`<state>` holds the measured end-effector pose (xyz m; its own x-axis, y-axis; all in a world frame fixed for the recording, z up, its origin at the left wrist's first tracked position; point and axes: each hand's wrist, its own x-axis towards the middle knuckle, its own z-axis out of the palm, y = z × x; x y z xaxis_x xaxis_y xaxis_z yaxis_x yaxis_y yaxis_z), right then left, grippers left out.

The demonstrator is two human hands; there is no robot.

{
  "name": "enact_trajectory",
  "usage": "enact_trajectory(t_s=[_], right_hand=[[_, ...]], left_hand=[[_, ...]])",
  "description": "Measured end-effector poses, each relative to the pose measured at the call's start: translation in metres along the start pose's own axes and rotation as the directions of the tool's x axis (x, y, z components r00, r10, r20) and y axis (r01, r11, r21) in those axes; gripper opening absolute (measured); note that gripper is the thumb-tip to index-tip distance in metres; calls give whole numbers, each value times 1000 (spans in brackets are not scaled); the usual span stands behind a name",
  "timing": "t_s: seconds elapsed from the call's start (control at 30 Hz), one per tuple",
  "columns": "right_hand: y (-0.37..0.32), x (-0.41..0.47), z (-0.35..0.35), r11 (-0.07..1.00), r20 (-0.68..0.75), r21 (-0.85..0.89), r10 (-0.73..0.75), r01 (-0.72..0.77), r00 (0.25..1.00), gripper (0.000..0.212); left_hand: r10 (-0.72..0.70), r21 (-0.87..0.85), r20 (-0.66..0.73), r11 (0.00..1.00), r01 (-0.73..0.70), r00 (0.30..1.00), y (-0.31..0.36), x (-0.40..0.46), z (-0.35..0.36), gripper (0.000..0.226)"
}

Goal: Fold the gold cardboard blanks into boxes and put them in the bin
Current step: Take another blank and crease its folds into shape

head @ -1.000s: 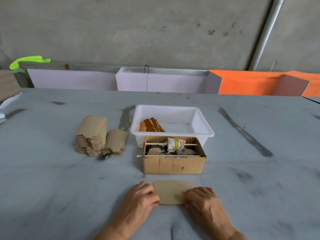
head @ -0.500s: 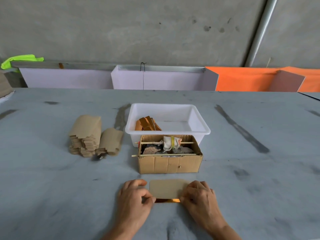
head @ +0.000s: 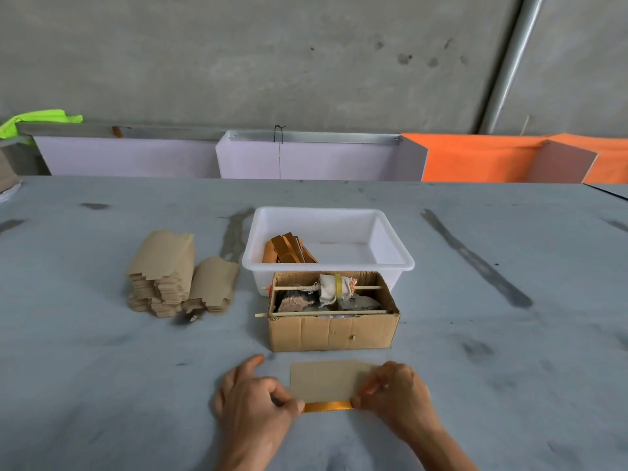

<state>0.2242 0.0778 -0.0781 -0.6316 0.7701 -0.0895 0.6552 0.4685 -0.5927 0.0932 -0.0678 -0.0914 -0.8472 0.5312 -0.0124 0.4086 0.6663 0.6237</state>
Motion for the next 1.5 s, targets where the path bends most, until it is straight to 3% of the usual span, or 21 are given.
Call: enact_trajectory(t_s=[0.17,0.23,0.27,0.3,0.37,0.43,0.47,0.57,0.67,0.73,0.8,0.9,0.97,1.03,1.17,1.23,1.37,1.5], right_hand=[[-1,-4,-2,991,20,126,31,-33,999,46],[0,-8,-1,985,-2,171,27,-27,1000,52],[1,-9,1,982,-17,188,25,-21,1000,51],[1,-11,2,979,-34,201,27,-19,999,48],[1,-13,4,977,-64,213,21,-7,998,44],[2,-17,6,981,-97,189,-20,38,995,40],[4,-19,8,984,-113,163,-56,74,992,36],[11,-27,13,972,-253,64,-202,225,946,29],[10,-35,19,871,-450,-241,-492,429,745,15],[2,-43,28,778,-432,-325,-628,538,647,16],[0,-49,37,724,-364,-356,-690,592,625,29],[9,-48,33,738,-326,-357,-673,573,664,28],[17,-47,27,783,-340,-366,-615,503,711,21],[18,-45,22,833,-317,-331,-540,443,780,38],[6,-36,16,934,-268,-203,-341,293,901,20],[-1,-26,12,955,-268,-198,-271,222,924,12],[-8,-9,11,964,-162,-212,-197,161,967,26],[-10,0,11,951,-50,-267,-174,155,983,20]], left_hand=[[26,-15,-34,1000,-26,999,0,-3,0,27],[165,53,-43,985,-162,985,4,-8,-1,25],[298,99,-40,951,-293,954,5,-8,0,27],[459,122,-80,885,-449,885,4,-8,3,29],[738,215,-148,673,-707,658,6,-12,5,19],[826,329,-123,557,-763,550,6,-15,8,27],[834,361,-98,538,-762,543,6,-17,8,30],[826,410,-72,535,-738,559,6,-21,10,32],[813,439,-62,543,-716,578,11,-25,9,33],[796,412,-59,569,-712,602,14,-27,8,33],[778,369,-44,595,-714,626,12,-28,6,31],[735,280,21,647,-709,678,5,-28,1,21],[663,192,78,723,-664,744,0,-25,1,28],[564,119,134,807,-578,815,0,-19,0,34],[427,33,2,904,-427,904,8,4,-1,28],[400,84,-46,915,-395,915,13,14,0,25],[308,228,74,921,-317,948,21,20,9,33],[285,278,140,908,-314,948,24,23,12,31]])
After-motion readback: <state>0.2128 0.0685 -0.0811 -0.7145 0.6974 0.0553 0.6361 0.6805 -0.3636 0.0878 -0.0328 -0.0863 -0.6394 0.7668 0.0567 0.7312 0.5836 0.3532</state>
